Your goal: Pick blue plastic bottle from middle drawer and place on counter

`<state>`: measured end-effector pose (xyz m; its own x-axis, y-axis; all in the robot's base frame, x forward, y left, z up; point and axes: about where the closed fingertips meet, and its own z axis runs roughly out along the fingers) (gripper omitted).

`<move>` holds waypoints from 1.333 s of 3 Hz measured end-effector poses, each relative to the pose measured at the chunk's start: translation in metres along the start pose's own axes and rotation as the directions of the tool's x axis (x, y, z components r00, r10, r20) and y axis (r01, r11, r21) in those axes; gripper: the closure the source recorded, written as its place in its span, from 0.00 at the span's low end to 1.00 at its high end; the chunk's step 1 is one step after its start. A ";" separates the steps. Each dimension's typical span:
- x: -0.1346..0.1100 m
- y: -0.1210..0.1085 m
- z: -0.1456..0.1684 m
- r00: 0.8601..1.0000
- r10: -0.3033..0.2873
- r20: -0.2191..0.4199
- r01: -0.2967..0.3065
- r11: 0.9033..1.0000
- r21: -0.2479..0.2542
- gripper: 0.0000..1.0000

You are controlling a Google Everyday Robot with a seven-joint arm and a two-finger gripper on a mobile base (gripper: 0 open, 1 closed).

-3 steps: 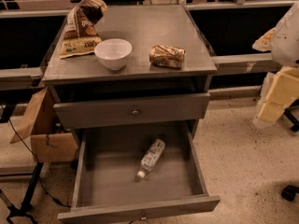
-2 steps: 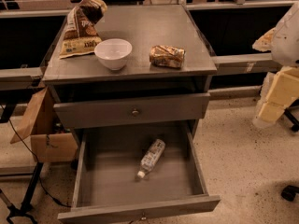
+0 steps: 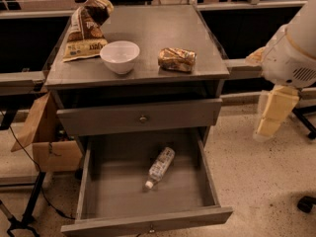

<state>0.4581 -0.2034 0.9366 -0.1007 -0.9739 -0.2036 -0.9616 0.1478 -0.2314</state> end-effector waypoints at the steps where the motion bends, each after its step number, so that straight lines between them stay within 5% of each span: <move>1: -0.004 0.008 0.062 0.990 -0.143 0.008 0.143 0.986 -0.083 0.00; 2: -0.008 0.027 0.138 0.933 -0.357 0.051 0.361 0.917 -0.172 0.00; 3: -0.005 0.039 0.173 0.875 -0.472 0.108 0.484 0.857 -0.173 0.00; 4: -0.005 0.040 0.175 0.857 -0.502 0.115 0.515 0.841 -0.169 0.00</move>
Offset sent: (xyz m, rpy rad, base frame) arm 0.0155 0.0473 -0.1924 -0.0996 0.1537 0.5833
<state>0.4651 -0.1621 0.7619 0.4256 -0.8892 -0.1680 -0.9032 -0.4061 -0.1386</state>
